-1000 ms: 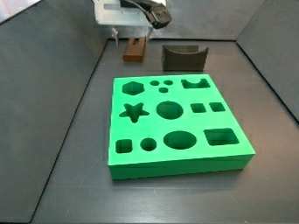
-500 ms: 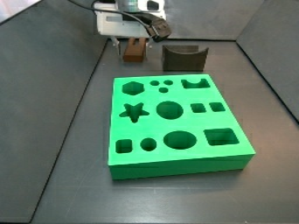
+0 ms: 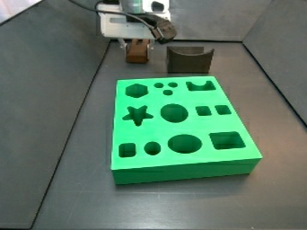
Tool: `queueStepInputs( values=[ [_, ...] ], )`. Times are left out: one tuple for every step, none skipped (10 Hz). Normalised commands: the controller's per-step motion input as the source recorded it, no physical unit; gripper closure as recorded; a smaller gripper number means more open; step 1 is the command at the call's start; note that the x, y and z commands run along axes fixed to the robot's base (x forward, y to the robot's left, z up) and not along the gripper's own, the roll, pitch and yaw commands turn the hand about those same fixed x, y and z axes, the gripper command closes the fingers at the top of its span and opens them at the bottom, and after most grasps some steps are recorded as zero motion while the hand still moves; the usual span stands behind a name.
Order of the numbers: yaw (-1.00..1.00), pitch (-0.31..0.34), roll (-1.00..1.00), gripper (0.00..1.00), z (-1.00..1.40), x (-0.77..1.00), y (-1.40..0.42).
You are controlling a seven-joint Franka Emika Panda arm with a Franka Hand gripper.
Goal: Pick up the square-circle object. Move up. Rotate the square-circle object. Place the square-circle object on the fixture. Regrasp the square-circle object. Move to above the board. Insert the square-circle object.
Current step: Move up, then place the square-circle object on the fixture.
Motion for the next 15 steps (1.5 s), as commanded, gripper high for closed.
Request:
queueStepInputs(
  values=[
    [-0.01, 0.035, 0.01, 1.00, 0.69, -0.03, 0.00],
    [-0.01, 0.047, 0.03, 1.00, 0.56, -0.02, 0.00],
    [-0.02, 0.057, 0.05, 1.00, 0.43, -0.02, 0.00],
    [-0.02, 0.067, 0.07, 1.00, 0.24, -0.02, 0.00],
    [0.00, 0.000, 0.00, 1.00, 1.00, 0.00, 0.00],
    [0.00, -0.002, 0.01, 1.00, 1.00, 0.00, 0.00],
    [-0.01, 0.024, 0.03, 1.00, 1.00, -0.01, 0.00],
    [-0.01, 0.034, 0.04, 1.00, 1.00, -0.02, 0.00],
    [-0.02, 0.047, 0.06, 1.00, 1.00, -0.02, 0.00],
    [-0.01, 0.057, 0.08, 1.00, 1.00, -0.03, 0.00],
    [-0.01, 0.063, 0.10, 1.00, 1.00, -0.03, 0.00],
    [0.00, 0.066, 0.11, 1.00, 1.00, -0.03, 0.00],
    [0.01, 0.068, 0.12, 1.00, 1.00, -0.03, 0.00],
    [0.02, 0.074, 0.13, 1.00, 0.90, -0.03, 0.00],
    [0.03, 0.079, 0.14, 1.00, 0.77, -0.02, 0.00]
  ],
)
